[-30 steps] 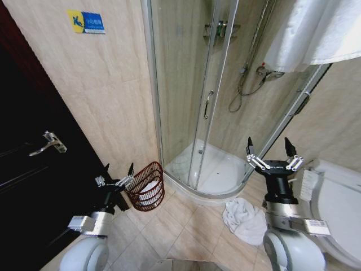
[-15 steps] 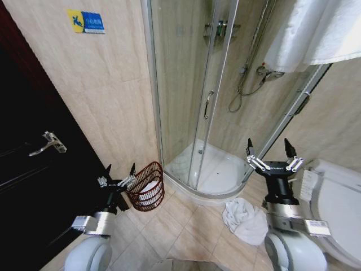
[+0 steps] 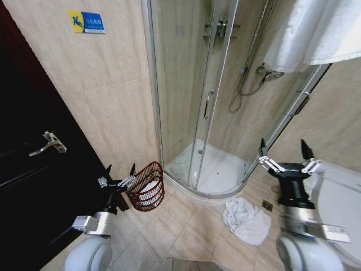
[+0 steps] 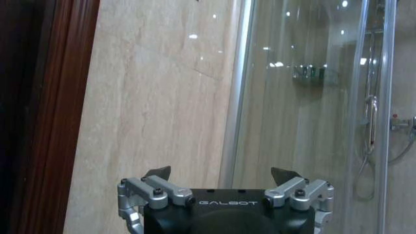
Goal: Discard the used towel into the hamper.
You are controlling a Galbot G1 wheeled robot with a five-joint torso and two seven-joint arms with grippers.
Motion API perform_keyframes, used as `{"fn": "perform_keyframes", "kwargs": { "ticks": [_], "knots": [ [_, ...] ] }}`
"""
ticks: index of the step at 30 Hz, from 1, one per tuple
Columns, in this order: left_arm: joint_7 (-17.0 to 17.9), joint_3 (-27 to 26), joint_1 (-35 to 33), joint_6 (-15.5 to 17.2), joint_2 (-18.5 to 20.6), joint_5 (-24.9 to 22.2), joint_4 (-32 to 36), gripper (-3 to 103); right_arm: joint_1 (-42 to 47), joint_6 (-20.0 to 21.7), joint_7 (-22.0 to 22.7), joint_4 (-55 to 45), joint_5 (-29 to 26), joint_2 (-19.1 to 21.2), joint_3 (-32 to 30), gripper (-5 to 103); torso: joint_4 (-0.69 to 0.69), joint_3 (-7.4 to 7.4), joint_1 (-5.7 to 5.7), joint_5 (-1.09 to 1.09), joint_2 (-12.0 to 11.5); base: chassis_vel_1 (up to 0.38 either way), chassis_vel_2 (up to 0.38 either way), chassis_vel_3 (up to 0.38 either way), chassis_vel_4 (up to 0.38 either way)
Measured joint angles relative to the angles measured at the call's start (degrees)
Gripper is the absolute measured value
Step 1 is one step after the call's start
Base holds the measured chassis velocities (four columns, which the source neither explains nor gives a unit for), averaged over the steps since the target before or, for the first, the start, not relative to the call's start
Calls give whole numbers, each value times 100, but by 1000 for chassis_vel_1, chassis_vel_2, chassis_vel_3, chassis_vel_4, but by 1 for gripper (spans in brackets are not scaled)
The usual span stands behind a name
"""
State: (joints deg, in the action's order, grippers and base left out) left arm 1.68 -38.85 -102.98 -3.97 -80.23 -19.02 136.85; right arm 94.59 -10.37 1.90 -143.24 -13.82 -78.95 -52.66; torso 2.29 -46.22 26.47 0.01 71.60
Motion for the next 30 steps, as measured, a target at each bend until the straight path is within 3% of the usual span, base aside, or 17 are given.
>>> {"fn": "perform_keyframes", "kwargs": {
  "ticks": [3, 5, 9, 30],
  "knots": [
    [0, 0, 0, 0, 0, 0, 0, 100, 6, 0, -13, 0, -227, 116, -340, 100, 0, 0, 0, 0, 0, 0, 0, 0, 0],
    [1, 0, 0, 0, 1, -1, -2, 100, -4, 17, -17, 0, -596, 332, -888, 100, 0, 0, 0, -1, 0, 0, 0, 0, 0],
    [1, -1, 0, 0, 2, -2, -4, 100, -58, 73, 12, -1, -810, 512, -1187, 100, 1, 0, 0, -1, 0, -14, -23, 30, 28],
    [-2, 0, 1, 1, 1, -4, -10, 100, -400, -86, -11, 0, -693, 462, -1053, 100, -1, 0, 0, -4, 0, -166, -161, 168, 168]
  ]
}}
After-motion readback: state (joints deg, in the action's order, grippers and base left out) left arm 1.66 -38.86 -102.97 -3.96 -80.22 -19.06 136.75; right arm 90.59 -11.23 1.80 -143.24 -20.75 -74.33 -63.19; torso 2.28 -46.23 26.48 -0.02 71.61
